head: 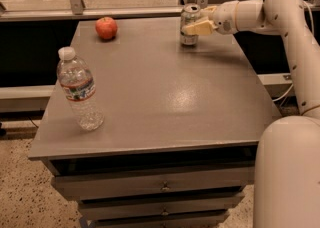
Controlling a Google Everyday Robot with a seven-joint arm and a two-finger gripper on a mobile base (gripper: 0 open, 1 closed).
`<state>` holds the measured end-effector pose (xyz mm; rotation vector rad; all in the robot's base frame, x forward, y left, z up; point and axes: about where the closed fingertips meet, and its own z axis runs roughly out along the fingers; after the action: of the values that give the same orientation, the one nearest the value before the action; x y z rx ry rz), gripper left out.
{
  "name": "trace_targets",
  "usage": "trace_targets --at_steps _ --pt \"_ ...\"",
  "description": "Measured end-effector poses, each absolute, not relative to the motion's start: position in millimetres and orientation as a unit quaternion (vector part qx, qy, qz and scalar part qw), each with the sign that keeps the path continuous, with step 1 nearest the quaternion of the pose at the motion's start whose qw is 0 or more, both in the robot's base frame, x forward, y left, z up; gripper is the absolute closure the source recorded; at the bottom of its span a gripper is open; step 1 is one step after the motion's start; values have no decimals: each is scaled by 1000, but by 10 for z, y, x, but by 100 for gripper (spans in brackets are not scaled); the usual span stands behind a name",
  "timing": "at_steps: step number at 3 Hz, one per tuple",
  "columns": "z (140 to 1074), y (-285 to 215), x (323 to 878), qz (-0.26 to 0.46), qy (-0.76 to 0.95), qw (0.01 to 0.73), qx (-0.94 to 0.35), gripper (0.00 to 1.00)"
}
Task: Knock 7up can over
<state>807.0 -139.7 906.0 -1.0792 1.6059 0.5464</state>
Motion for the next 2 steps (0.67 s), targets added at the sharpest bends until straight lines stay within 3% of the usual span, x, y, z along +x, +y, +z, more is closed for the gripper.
trace_targets --at_steps 1,2 --pt "9267 -1134 7850 248 655 515 -494 85" --pt "9280 -701 7435 218 633 414 -617 100"
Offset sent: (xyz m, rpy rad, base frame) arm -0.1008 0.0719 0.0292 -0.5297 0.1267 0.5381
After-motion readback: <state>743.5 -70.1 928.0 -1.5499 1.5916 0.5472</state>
